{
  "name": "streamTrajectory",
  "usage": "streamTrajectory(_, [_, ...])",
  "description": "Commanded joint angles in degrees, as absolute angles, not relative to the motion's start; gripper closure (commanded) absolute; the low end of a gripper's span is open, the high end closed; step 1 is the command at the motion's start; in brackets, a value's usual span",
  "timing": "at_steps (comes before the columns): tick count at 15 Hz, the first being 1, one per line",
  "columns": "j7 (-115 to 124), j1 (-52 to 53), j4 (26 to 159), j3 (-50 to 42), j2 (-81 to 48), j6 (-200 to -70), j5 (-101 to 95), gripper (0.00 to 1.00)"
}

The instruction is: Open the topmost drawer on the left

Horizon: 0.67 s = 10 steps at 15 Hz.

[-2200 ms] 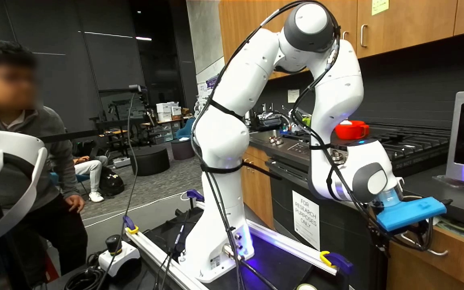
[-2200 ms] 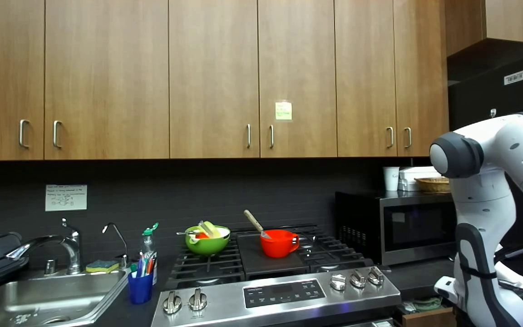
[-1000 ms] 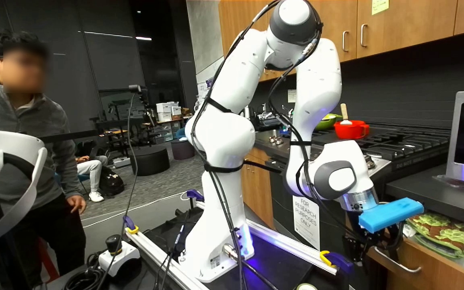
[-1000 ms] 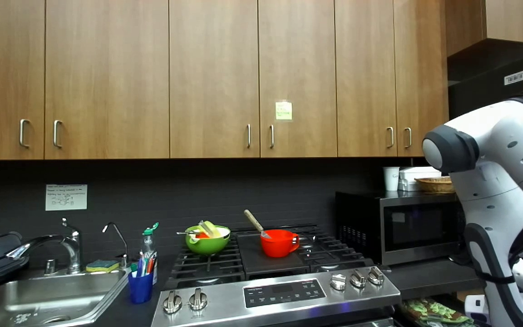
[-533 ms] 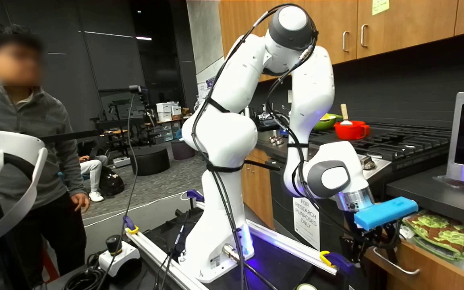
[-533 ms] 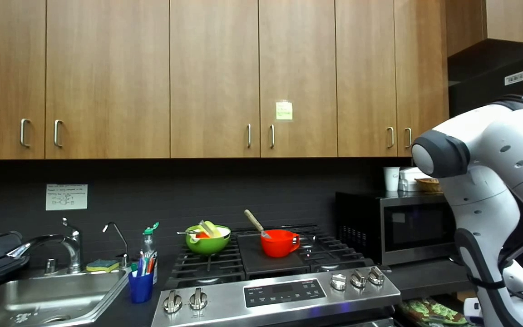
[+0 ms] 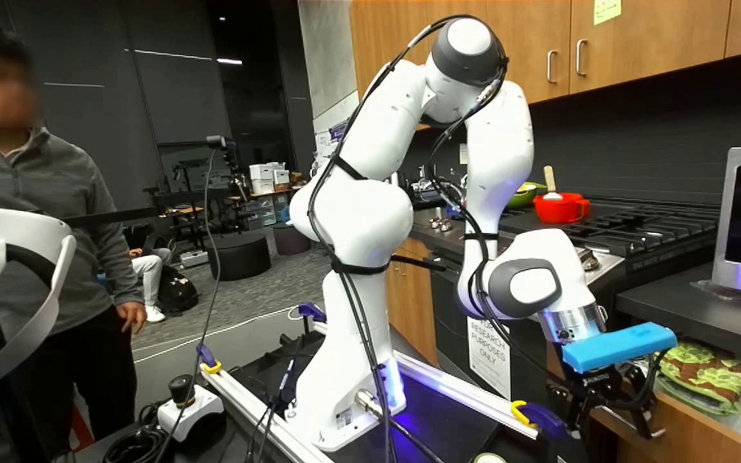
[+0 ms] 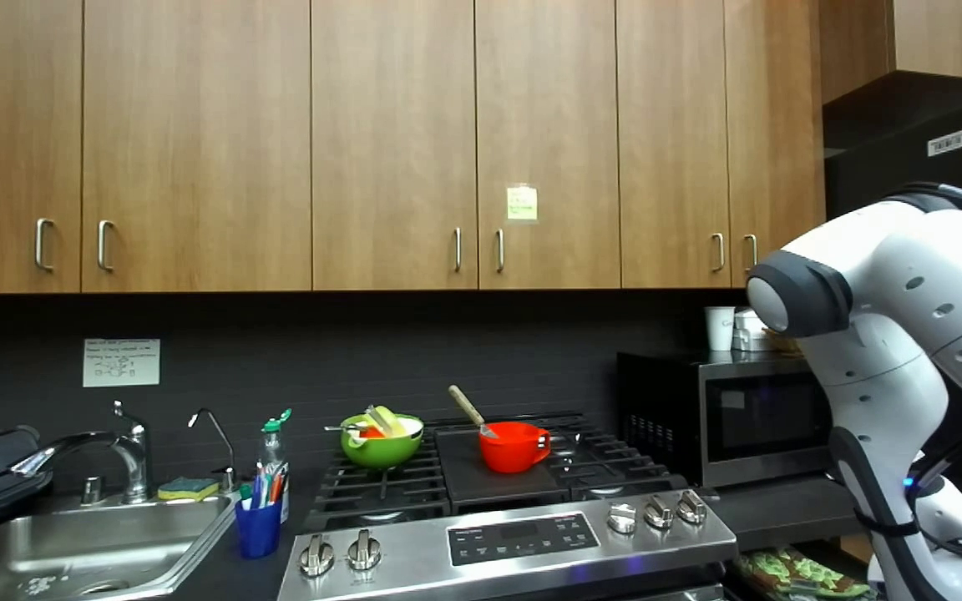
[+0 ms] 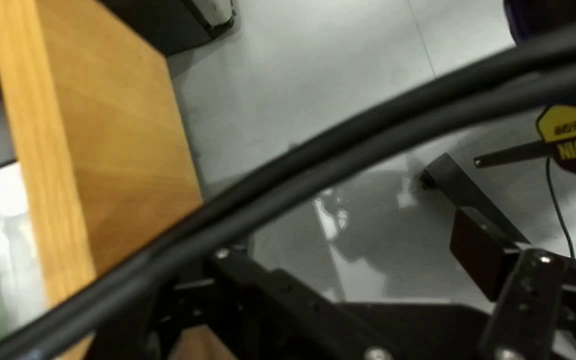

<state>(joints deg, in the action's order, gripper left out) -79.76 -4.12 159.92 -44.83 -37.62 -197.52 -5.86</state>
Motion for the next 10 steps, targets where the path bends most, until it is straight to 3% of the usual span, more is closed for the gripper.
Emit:
streamTrajectory(1, [-76.32, -10.99, 159.78, -47.02, -37.15, -198.01, -6.25, 0.00])
streamTrajectory(7, [-70.35, -18.73, 159.37, -51.72, -32.33, -194.32, -7.13, 0.00])
streamTrajectory(10, [-70.36, -16.82, 158.89, -52.02, -36.51, -196.51, -7.81, 0.00])
